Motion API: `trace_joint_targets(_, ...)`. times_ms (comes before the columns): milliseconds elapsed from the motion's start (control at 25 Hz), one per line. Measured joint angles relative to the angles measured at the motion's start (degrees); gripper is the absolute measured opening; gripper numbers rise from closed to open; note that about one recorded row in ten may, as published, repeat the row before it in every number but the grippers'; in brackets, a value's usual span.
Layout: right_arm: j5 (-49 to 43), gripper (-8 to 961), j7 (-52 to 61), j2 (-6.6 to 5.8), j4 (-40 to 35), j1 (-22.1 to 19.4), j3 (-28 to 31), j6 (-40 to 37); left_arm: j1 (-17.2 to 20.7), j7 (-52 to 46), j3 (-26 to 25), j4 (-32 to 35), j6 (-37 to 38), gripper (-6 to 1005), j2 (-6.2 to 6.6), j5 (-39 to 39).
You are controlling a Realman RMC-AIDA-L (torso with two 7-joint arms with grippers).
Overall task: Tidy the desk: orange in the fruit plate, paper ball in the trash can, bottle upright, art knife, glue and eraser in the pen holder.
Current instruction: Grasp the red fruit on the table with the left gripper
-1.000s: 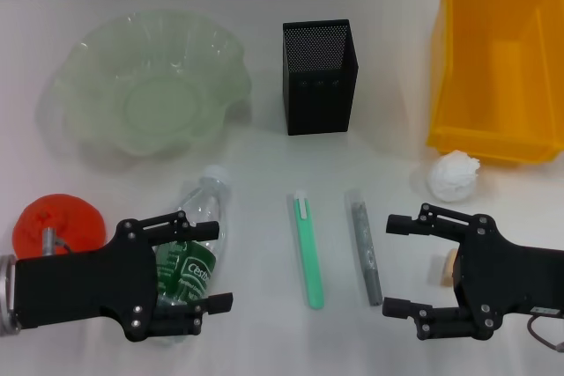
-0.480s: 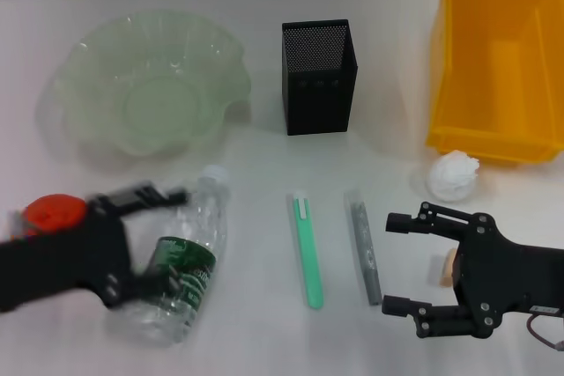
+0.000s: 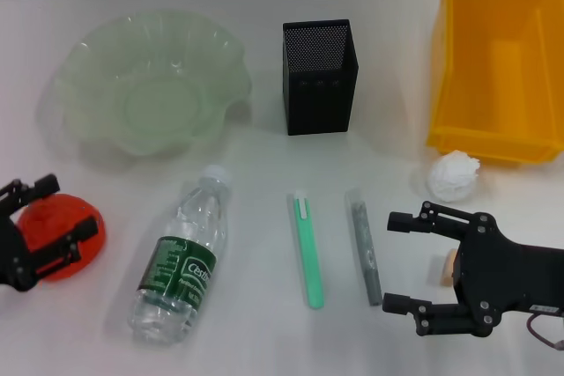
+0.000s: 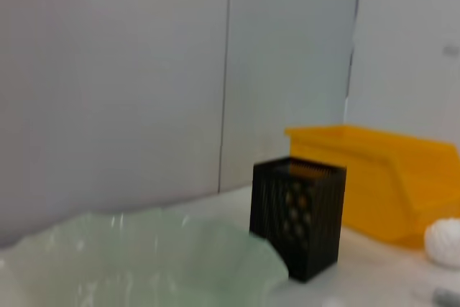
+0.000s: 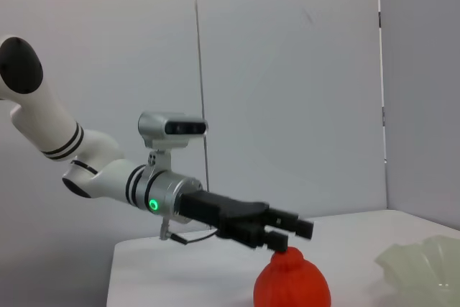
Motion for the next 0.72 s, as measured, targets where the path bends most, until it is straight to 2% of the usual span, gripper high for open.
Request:
trace_joint_targets(200, 0.0, 841, 0.12, 0.0, 0.04, 0.12, -0.23, 0.0, 0.97, -0.7, -0.23, -0.42, -2.04, 729, 0.03, 2.26)
trace_joint_targets(280, 0.0, 841, 0.18, 0.0, 0.07, 0.15, -0.23, 0.0, 1.24, -0.9, 0.16, -0.37, -5.31, 725, 0.01, 3.1)
trace_joint_targets(520, -0.01, 841, 0.28, 0.0, 0.43, 0.28, -0.23, -0.02, -0.23, -3.66, 0.06, -0.24, -7.05, 714, 0.51, 5.84)
trace_joint_targets(720, -0.04, 840, 0.31, 0.0, 0.47, 0.29, 0.09, -0.01, -0.32, -3.39, 0.02, 0.17, -7.9, 567, 0.25, 5.5)
